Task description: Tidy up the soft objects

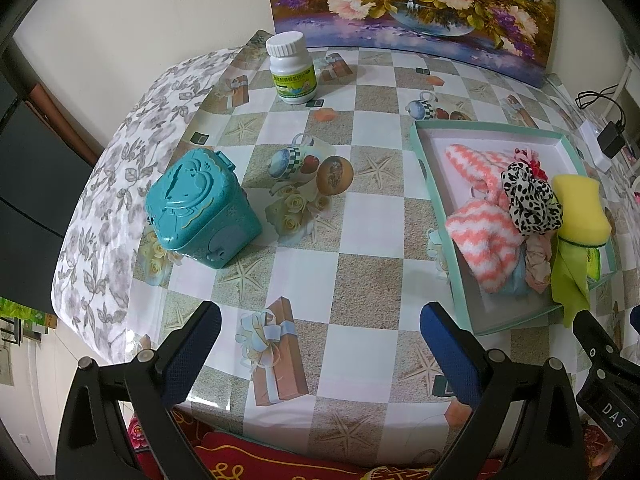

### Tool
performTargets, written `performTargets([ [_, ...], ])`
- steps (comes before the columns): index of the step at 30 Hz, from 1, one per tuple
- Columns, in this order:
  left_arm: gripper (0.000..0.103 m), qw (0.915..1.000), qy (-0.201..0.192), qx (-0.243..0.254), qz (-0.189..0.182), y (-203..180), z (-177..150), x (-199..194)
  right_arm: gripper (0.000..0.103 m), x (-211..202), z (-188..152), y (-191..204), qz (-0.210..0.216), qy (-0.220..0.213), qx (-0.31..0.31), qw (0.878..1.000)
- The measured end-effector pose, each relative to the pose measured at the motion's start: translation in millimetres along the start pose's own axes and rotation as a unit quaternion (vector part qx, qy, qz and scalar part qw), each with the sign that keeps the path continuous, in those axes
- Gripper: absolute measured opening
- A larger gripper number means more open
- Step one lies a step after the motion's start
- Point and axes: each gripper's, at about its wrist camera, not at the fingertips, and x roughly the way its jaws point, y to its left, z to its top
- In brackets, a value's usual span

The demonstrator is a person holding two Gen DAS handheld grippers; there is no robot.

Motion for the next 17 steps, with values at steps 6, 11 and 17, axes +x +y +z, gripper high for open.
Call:
performTargets([
  [6,0.100,1.0000,0.000,-0.003,-0.001,0.7,-0.6,0.4,0.103,-0.1,-0.7,-0.7,0.000,0.000,0.001,1.000],
  [11,0.100,0.9999,-0.011,-0.006,-0.004,1.5,-0.9,-4.1,0.103,0.7,-0.1,-2.5,0.000,0.000,0.005,1.000],
  [17,0.100,0.9999,-0.002,-0.011,-0.005,2.2,0.8,-1.6,0.103,0.3,0.2,-2.6,0.000,0.000,0.004,1.000],
])
